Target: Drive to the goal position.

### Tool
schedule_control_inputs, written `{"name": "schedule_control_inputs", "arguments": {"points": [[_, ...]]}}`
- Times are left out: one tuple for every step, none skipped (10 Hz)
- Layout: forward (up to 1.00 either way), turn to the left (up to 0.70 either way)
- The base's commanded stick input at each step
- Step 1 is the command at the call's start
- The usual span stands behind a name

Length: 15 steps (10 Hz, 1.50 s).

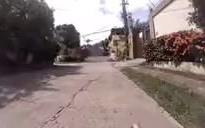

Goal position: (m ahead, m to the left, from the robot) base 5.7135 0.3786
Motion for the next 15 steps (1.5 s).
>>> {"name": "schedule_control_inputs", "arguments": {"points": [[0.70, 0.00], [0.70, 0.00], [0.70, 0.00], [0.70, 0.00], [0.70, 0.00], [0.70, 0.00], [0.70, 0.00], [0.70, 0.00], [0.70, 0.00], [0.70, 0.00], [0.70, 0.00], [0.70, 0.00], [0.70, 0.00], [0.70, 0.00], [0.70, 0.00]]}}
